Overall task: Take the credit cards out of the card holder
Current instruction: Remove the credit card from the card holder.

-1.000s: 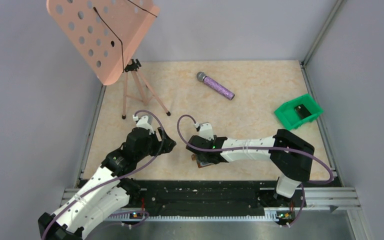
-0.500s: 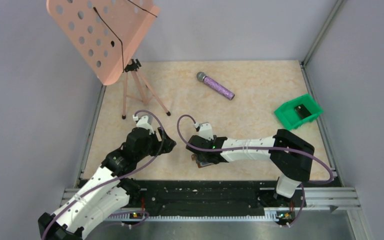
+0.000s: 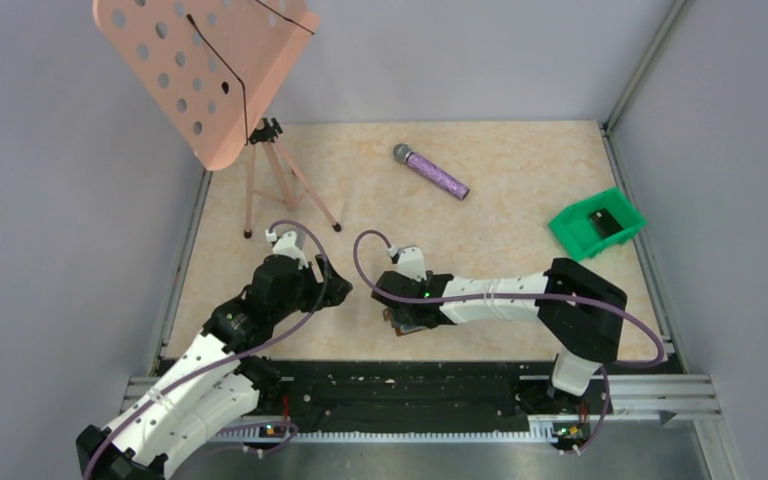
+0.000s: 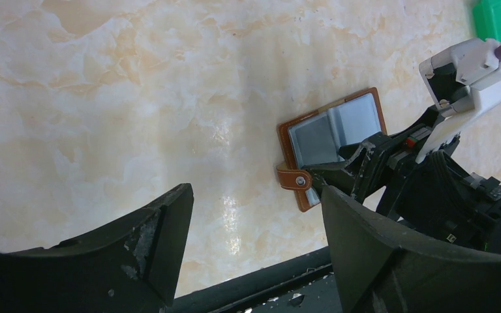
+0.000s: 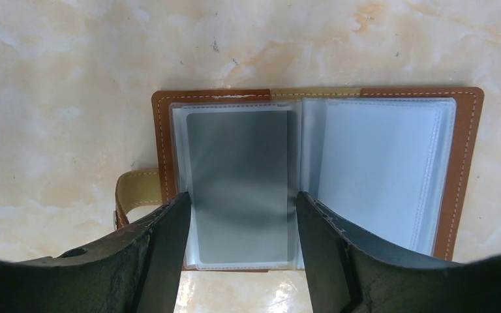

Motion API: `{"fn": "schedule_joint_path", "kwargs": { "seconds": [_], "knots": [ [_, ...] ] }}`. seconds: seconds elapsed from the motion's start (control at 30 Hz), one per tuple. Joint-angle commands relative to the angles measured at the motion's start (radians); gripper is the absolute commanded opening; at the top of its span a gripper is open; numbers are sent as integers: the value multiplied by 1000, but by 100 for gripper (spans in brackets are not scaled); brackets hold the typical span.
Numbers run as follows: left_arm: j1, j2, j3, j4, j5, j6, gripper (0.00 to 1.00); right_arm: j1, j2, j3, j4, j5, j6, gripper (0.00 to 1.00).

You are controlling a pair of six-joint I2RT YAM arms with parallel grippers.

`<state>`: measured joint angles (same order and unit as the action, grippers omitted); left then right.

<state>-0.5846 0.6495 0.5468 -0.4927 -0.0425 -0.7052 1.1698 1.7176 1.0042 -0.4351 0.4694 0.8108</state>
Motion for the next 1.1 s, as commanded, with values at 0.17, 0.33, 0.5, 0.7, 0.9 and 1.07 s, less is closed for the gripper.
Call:
{"fn": "schedule_joint_path", "kwargs": {
  "seconds": [0.17,0.33,0.5,0.7,0.9,1.07],
  "knots": [
    [1,-25,-2,15,-7,1,78,17,19,38,-11,-34,-15,61],
    [2,-33,-4,7,-5,-2,78,17,48,44,-27,-41,-18,62],
    [2,-47,-8,-2,-8,-2,78,17,72,41,-26,-55,-11,64],
    [2,-47,-9,2,-5,-7,78,17,34,32,-26,-33,1,56],
    [2,-36,-6,9,-2,-9,77,17,-34,13,0,-21,7,52],
    [1,-28,-7,15,0,-10,77,17,-84,-7,22,-13,14,51]
  ]
}}
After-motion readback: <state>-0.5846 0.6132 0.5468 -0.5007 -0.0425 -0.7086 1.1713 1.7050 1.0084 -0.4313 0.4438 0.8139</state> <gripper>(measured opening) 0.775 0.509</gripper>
